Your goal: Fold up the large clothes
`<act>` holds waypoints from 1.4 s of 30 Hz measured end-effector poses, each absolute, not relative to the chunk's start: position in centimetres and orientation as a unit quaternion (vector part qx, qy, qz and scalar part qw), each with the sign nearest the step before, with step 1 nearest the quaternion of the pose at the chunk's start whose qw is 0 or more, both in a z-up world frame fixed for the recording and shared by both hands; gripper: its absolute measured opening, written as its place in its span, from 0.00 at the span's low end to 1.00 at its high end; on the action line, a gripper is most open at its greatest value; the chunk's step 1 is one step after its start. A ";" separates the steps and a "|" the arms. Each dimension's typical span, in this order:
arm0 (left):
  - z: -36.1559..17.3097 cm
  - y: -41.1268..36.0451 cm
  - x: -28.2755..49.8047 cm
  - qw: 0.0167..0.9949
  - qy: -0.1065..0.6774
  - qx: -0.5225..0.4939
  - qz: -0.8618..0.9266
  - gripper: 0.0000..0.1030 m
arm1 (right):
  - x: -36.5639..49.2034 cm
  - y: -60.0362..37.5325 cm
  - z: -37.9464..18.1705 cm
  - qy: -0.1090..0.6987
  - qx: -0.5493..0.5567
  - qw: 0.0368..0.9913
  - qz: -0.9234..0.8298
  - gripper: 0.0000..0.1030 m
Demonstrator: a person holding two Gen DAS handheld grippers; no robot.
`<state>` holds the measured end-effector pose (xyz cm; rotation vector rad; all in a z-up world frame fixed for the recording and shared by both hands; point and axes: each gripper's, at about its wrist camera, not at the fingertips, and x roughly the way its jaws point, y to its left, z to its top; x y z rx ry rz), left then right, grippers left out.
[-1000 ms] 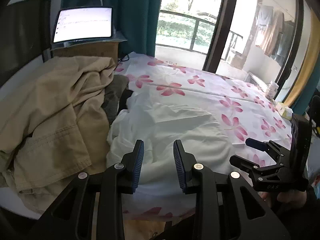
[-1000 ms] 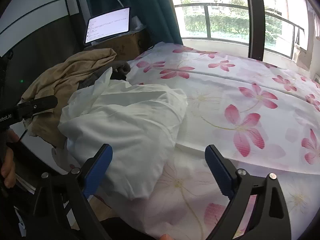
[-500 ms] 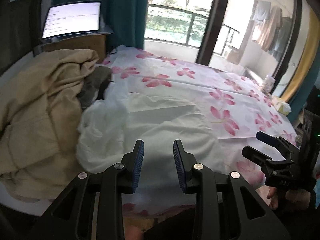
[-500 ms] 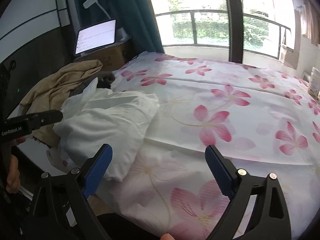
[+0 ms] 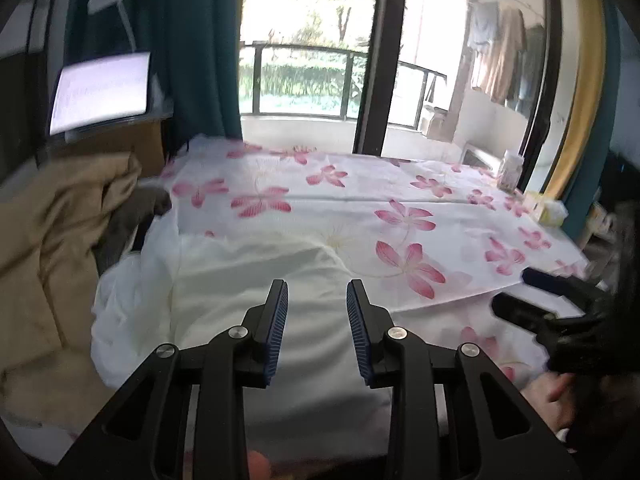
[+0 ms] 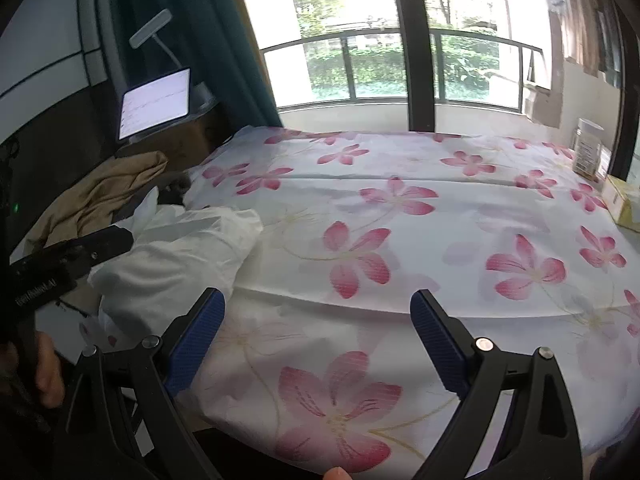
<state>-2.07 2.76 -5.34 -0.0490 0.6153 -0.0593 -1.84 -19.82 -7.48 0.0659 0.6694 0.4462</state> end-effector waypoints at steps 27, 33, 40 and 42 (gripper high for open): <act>1.1 -3.4 -0.4 0.981 0.185 0.004 -0.063 0.69 | -0.9 -27.8 -0.8 0.239 0.033 0.964 0.111 0.99; 3.1 -4.1 -1.0 0.986 0.153 0.022 -0.068 0.69 | -1.6 -28.6 2.0 0.204 0.033 0.973 0.099 0.99; 5.2 -3.8 -1.9 0.990 0.118 0.014 -0.072 0.69 | -2.6 -28.5 4.7 0.167 0.029 0.981 0.097 0.99; 5.7 -3.5 -2.1 0.991 0.109 0.008 -0.073 0.69 | -3.2 -28.4 5.6 0.152 0.027 0.983 0.101 0.99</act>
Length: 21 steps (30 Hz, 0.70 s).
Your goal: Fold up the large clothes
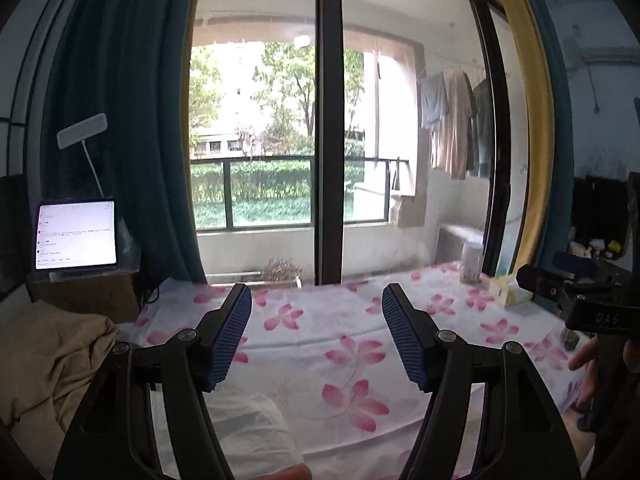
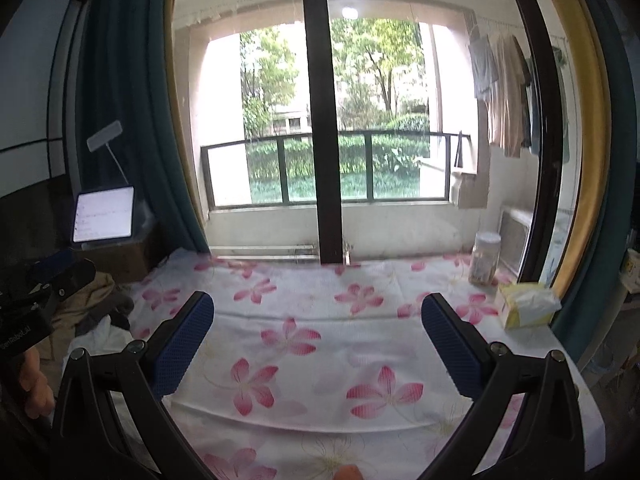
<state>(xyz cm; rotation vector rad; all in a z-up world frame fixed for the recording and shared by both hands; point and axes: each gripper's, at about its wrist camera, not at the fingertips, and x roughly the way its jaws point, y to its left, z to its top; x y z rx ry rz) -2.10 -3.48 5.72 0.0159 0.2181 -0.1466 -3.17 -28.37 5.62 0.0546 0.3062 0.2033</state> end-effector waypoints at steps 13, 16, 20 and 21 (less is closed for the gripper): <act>6.0 -1.3 -3.7 0.995 0.083 -0.009 -0.054 0.69 | -4.8 -26.4 7.2 0.118 0.015 0.987 0.107 0.99; 5.3 -0.7 -3.9 0.994 0.091 -0.019 -0.056 0.69 | -4.2 -26.1 6.4 0.131 0.012 0.985 0.108 0.99; 4.6 -0.5 -3.8 0.993 0.098 -0.014 -0.058 0.69 | -3.7 -25.7 5.3 0.149 0.009 0.982 0.116 0.99; 4.4 -0.5 -3.8 0.993 0.100 -0.012 -0.058 0.69 | -3.5 -25.6 5.0 0.153 0.007 0.981 0.117 0.99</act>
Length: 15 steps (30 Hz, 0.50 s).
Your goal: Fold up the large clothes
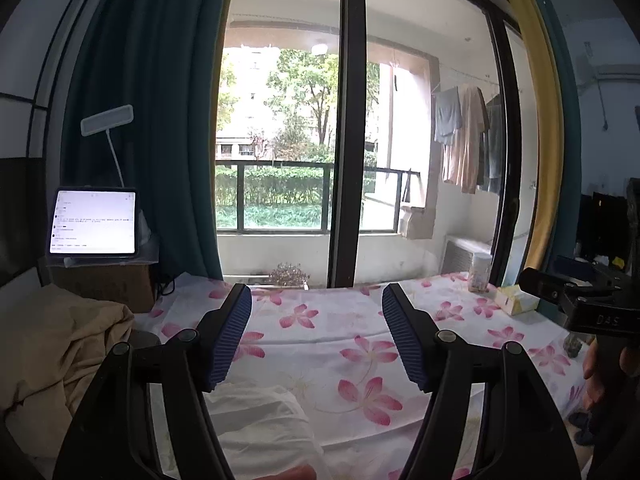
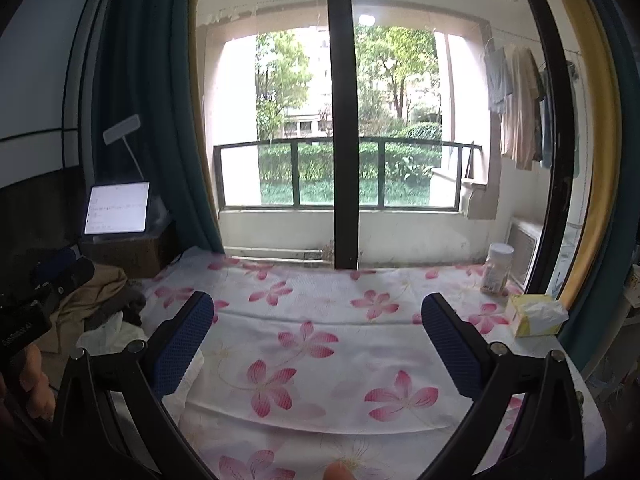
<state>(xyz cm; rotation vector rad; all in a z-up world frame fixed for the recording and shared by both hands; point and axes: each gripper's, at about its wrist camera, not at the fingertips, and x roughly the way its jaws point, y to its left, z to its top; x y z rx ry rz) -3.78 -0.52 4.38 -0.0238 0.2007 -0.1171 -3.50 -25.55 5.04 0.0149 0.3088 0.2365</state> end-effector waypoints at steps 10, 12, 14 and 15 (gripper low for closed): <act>3.5 -0.5 -3.3 0.992 0.110 -0.016 -0.053 0.69 | -2.8 -25.1 4.2 0.170 0.003 0.978 0.121 0.99; 3.5 -0.4 -3.2 0.992 0.110 -0.019 -0.053 0.69 | -2.7 -25.0 4.2 0.170 0.003 0.978 0.122 0.99; 3.5 -0.3 -3.2 0.992 0.110 -0.018 -0.053 0.69 | -2.6 -25.0 4.2 0.172 0.002 0.978 0.122 0.99; 3.6 -0.3 -3.2 0.992 0.109 -0.018 -0.053 0.69 | -2.6 -24.8 4.1 0.172 0.001 0.977 0.122 0.99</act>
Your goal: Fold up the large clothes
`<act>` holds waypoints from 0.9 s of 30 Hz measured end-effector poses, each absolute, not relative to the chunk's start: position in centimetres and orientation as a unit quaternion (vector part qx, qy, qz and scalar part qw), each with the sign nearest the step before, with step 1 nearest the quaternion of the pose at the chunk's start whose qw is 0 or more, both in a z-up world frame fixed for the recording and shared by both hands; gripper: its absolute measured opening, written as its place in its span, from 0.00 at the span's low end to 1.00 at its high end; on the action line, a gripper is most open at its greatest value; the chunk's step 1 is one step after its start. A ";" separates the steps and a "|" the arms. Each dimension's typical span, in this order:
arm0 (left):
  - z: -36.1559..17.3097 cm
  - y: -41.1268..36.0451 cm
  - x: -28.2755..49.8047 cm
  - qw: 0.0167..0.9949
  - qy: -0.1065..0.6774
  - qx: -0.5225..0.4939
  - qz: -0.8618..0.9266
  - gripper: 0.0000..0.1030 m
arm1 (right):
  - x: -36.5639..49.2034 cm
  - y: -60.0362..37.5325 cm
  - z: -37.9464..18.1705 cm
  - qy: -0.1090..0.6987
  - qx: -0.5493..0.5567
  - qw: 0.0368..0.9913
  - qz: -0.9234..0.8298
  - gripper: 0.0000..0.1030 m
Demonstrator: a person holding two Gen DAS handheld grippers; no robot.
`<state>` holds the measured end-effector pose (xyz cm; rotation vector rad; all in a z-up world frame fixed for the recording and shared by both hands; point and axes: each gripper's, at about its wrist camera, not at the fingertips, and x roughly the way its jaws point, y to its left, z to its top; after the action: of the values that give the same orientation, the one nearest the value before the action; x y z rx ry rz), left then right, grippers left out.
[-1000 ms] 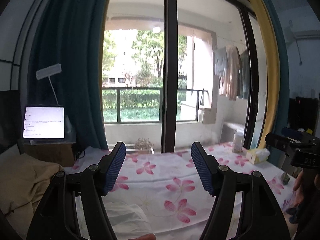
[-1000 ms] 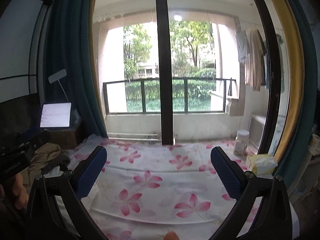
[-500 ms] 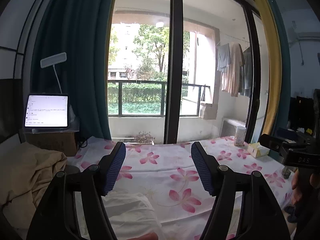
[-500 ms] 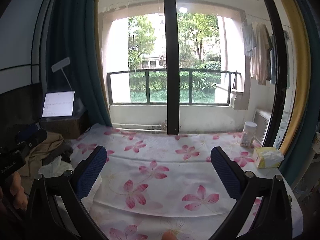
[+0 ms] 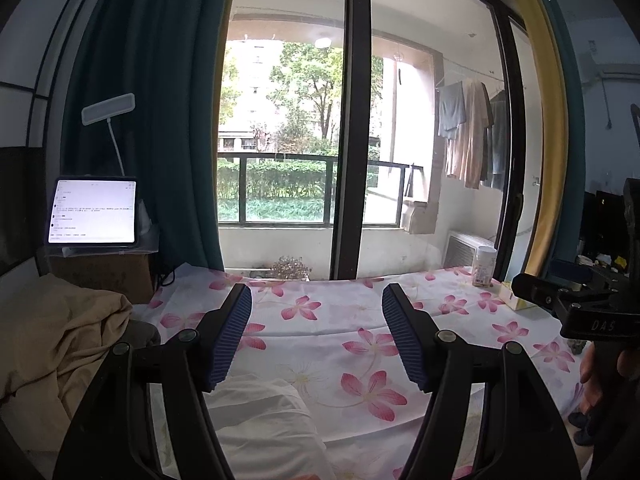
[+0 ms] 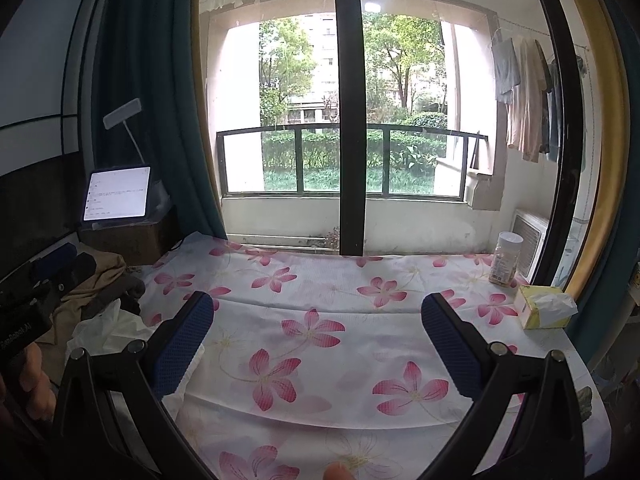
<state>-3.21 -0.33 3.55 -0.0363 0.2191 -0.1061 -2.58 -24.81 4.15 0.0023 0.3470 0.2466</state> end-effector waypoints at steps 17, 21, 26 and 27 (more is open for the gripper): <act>3.3 -0.8 -3.2 0.993 0.105 -0.012 -0.055 0.69 | -2.4 -24.5 3.8 0.176 -0.005 0.976 0.125 0.99; 3.1 -0.9 -3.2 0.993 0.103 -0.017 -0.054 0.69 | -2.3 -24.5 3.5 0.180 -0.005 0.976 0.124 0.99; 3.0 -1.2 -3.1 0.993 0.106 -0.014 -0.058 0.69 | -2.2 -24.6 3.4 0.183 -0.004 0.976 0.121 0.99; 3.0 -1.3 -3.1 0.993 0.106 -0.014 -0.058 0.69 | -2.2 -24.6 3.4 0.183 -0.004 0.976 0.120 0.99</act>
<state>-3.10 -1.27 2.99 -0.0271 0.2118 -0.1169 -2.23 -24.57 3.36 -0.0078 0.3681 0.2424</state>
